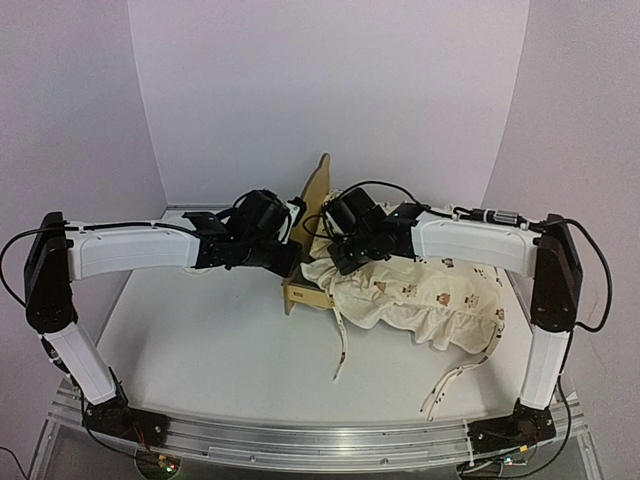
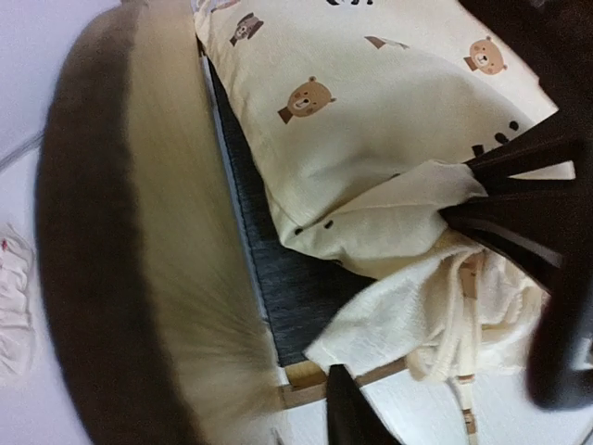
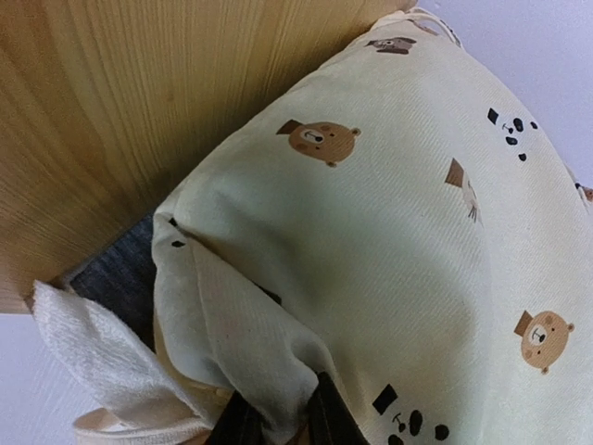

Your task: Set up the pet bed

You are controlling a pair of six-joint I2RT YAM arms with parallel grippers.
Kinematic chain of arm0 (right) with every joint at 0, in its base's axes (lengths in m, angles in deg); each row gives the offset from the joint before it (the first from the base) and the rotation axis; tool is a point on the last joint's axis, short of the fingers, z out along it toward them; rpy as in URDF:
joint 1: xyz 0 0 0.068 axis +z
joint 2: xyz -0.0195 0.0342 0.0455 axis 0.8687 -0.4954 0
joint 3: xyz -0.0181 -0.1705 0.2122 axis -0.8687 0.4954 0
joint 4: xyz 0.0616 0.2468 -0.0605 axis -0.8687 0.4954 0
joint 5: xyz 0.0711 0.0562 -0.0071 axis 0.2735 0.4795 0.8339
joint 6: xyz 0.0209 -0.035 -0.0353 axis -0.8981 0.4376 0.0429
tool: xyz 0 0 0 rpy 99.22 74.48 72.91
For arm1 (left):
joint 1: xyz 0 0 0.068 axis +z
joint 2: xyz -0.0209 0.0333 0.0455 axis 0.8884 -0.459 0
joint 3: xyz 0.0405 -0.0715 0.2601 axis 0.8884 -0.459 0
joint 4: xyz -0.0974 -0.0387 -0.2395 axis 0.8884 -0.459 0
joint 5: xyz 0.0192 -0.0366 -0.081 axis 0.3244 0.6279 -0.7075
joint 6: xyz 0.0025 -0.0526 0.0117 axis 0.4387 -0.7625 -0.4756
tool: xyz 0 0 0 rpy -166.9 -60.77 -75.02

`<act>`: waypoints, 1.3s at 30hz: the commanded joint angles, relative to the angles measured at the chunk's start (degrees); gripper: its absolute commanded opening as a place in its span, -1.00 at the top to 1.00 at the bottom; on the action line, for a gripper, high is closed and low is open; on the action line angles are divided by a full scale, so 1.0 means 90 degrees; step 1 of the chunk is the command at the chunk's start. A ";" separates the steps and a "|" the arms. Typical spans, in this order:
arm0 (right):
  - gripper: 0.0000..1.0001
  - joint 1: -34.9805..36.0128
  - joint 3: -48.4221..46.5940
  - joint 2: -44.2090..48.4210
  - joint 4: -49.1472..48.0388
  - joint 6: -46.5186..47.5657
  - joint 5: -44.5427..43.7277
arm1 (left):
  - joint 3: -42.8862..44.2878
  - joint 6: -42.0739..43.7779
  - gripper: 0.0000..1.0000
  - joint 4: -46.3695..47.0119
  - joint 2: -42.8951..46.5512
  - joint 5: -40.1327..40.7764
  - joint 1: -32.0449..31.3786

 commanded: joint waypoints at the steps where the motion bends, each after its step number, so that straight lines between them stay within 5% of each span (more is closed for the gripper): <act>1: 0.53 -0.0046 0.0043 0.0863 0.0393 -0.0428 0.0545 | 0.0028 0.0123 0.59 0.0510 -0.0020 -0.0128 0.0009; 5: 0.43 -0.0043 0.0434 0.1412 0.0495 -0.0814 0.1018 | 0.0141 0.0036 0.99 0.0517 -0.0032 -0.0080 0.0006; 16: 0.36 0.0192 0.2328 0.2669 -0.0046 -0.1759 0.2528 | 0.0944 -0.0212 1.00 0.0225 -0.0205 -0.0059 0.0005; 21: 0.35 0.0842 0.3165 0.2639 -0.1220 -0.1837 0.2997 | 0.1319 -0.0357 1.00 0.0002 -0.0289 -0.0040 0.0009; 35: 0.49 0.1178 0.5301 0.1405 -0.5951 -0.1846 0.0761 | 0.1905 -0.0477 1.00 -0.0635 0.0041 -0.0061 -0.0068; 39: 0.52 0.1176 0.5919 0.0850 -0.8040 -0.1652 0.0328 | 0.2004 -0.0502 1.00 -0.0757 0.0126 -0.0044 -0.0078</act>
